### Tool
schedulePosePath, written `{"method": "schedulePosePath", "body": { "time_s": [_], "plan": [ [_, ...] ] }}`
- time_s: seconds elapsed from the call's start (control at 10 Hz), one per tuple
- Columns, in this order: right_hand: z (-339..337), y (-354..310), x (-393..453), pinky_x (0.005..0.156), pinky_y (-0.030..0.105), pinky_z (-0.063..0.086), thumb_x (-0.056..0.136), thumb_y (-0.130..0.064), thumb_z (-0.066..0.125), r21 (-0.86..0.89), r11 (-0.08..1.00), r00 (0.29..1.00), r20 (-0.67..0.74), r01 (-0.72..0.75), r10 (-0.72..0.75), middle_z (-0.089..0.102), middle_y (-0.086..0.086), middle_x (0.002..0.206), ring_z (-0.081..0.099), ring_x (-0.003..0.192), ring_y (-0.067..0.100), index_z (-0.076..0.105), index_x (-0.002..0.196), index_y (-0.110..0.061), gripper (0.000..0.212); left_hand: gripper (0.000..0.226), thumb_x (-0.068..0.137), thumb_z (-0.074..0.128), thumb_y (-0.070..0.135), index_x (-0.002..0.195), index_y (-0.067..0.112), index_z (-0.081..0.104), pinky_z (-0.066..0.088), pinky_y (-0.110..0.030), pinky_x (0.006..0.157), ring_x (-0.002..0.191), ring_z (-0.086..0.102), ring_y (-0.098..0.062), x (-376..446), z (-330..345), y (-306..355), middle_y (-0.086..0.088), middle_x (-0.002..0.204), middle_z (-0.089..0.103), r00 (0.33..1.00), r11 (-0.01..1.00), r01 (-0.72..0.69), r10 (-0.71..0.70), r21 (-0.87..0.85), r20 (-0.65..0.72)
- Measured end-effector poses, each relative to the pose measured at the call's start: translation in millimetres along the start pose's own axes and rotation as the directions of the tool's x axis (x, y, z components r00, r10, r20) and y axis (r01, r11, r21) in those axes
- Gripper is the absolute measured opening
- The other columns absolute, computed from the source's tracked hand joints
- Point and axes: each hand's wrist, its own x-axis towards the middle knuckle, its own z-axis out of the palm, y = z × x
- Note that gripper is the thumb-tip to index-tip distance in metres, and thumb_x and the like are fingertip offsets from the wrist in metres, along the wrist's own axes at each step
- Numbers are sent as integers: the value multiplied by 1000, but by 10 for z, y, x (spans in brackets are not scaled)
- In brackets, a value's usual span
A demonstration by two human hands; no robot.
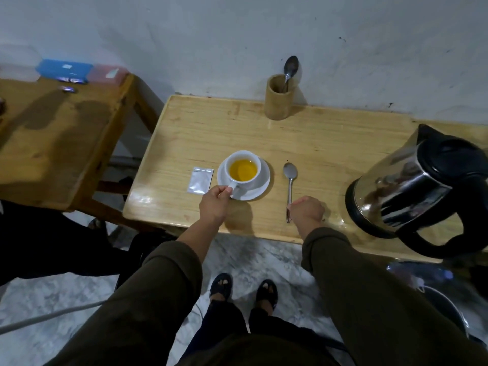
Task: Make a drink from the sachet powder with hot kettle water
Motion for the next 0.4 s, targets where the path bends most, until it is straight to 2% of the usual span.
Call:
{"method": "schedulePosePath", "body": {
  "time_s": [0.1,0.2,0.3,0.4],
  "plan": [
    [-19,5,-40,85,26,46,90,-32,57,19,999,999,-9,-30,30,66,11,115,61,110,26,66,107,-5,33,34,94,52,32,118,10,63,44,-32,95,115,58,-27,-6,-29,25,-11,120,66,1000,1000,-20,20,1,21],
    [-60,11,-185,73,25,38,91,-34,55,38,998,998,-31,-53,54,67,11,111,61,106,25,67,102,-5,34,39,92,54,34,127,17,55,43,-36,99,119,57,-28,-38,-97,18,-11,128,62,998,1000,-22,23,-7,54],
    [-90,-12,-319,75,29,45,87,-30,61,137,988,994,-75,-65,76,69,13,103,62,102,29,71,93,-4,28,45,94,50,38,134,20,46,42,-34,97,121,56,-29,-20,-196,72,-11,132,60,996,999,-47,47,-3,70],
    [-86,9,-601,77,31,47,85,-23,64,409,913,991,-124,2,53,69,10,96,61,97,29,70,88,-10,15,46,93,49,40,134,19,47,42,-33,97,119,57,-28,-76,-339,-25,-9,128,62,990,997,-67,63,26,127]
  ]
}}
